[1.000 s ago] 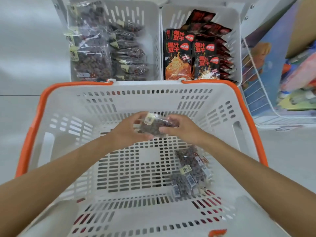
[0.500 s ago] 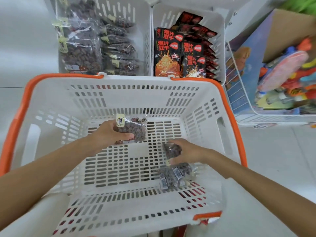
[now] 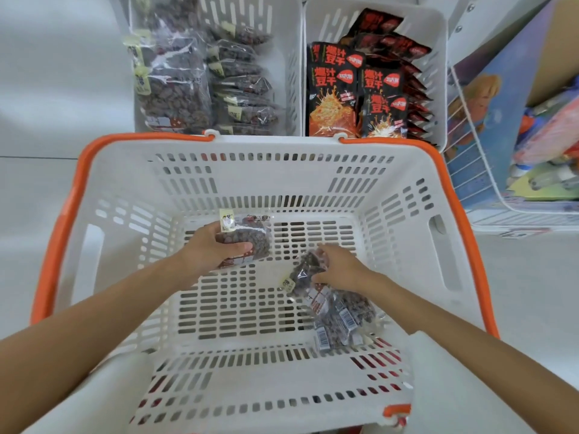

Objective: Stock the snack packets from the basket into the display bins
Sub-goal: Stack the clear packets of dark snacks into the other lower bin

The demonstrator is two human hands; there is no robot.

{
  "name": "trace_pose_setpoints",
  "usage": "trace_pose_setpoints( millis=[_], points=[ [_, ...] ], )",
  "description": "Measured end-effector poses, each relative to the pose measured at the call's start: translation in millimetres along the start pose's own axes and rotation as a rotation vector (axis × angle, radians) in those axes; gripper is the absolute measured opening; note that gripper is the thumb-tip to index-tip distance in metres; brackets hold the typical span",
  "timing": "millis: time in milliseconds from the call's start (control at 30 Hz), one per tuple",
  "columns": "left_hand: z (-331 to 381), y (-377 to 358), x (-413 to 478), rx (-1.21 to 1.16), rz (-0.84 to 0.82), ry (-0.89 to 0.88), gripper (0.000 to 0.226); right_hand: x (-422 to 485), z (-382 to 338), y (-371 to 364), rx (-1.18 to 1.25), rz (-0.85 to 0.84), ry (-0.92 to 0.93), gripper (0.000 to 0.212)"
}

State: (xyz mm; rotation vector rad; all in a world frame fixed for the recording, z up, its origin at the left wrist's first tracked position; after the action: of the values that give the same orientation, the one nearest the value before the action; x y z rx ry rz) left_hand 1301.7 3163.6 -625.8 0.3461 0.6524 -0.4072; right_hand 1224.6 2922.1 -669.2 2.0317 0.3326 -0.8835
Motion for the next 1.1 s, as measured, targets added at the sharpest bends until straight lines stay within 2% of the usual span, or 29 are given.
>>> trace_pose_setpoints(
  millis=[33, 100, 233, 333, 467, 533, 633, 667, 767, 867, 933, 967, 1000, 1033, 1067, 1100],
  points=[
    [-1.0, 4.0, 0.0, -0.025, 0.007, 0.004, 0.038, -0.5, -3.7, 2.9, 0.111, 0.004, 0.013, 0.043],
    [-1.3, 10.8, -0.5, -0.072, 0.011, 0.017, 0.035, -2.8, -15.2, 16.5, 0.282, 0.009, 0.044, 0.030],
    [12.9, 19.3, -5.1, -0.219, 0.014, 0.007, 0.023, -19.8, -56.1, 60.1, 0.653, 0.015, 0.132, 0.026],
    [34.9, 26.0, -13.8, -0.364, -0.009, -0.038, 0.023, -35.1, -79.1, 90.6, 0.694, 0.025, 0.190, 0.028],
    [58.8, 41.3, -28.8, -0.374, -0.011, -0.097, 0.022, -58.2, -95.9, 135.7, 0.867, 0.037, 0.242, 0.025],
    [66.6, 39.0, -36.3, -0.384, -0.059, -0.108, 0.029, -64.9, -108.1, 146.8, 0.960, 0.037, 0.252, 0.026],
    [89.4, 21.3, -47.2, -0.348, -0.174, -0.139, 0.063, -71.5, -138.2, 141.6, 0.855, 0.052, 0.238, 0.025],
    [100.4, 16.5, -50.5, -0.354, -0.191, -0.158, 0.066, -74.9, -151.9, 139.1, 0.797, 0.066, 0.243, 0.023],
    [133.8, 21.8, -52.1, -0.311, -0.133, -0.241, 0.052, -82.6, -188.4, 144.0, 0.584, 0.140, 0.284, 0.025],
    [164.0, 44.1, -49.1, -0.200, -0.068, -0.358, 0.032, -82.4, -210.4, 160.6, 0.592, 0.208, 0.340, 0.037],
    [177.0, 66.3, -43.1, -0.154, 0.012, -0.367, 0.035, -78.9, -223.4, 172.8, 0.636, 0.255, 0.385, 0.055],
    [186.2, 73.8, -43.0, -0.135, 0.034, -0.389, 0.044, -73.3, -227.9, 176.7, 0.654, 0.257, 0.387, 0.068],
    [194.2, 79.6, -41.2, -0.093, 0.043, -0.414, 0.061, -66.6, -232.1, 178.9, 0.671, 0.231, 0.377, 0.078],
    [201.0, 81.6, -39.0, -0.060, 0.032, -0.428, 0.077, -60.2, -237.2, 179.4, 0.690, 0.163, 0.366, 0.079],
    [206.7, 85.8, -32.8, -0.037, 0.042, -0.451, 0.079, -53.4, -242.3, 177.8, 0.739, 0.053, 0.367, 0.071],
    [213.1, 90.0, -27.4, -0.009, 0.066, -0.478, 0.063, -47.8, -247.7, 175.8, 0.788, -0.063, 0.378, 0.064]
  ],
)
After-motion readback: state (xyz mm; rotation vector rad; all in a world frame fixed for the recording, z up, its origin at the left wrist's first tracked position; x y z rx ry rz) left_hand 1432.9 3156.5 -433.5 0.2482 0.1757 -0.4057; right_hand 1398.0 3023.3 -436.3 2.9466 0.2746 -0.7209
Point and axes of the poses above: each hand's wrist, its own x-axis towards the middle knuckle, its own y-axis out of the back of the hand, z = x × y, the point moved 9 cm from there along x, towards the middle knuckle, and after that the axes turned 3 degrees about -y, right-handed, at the moved point
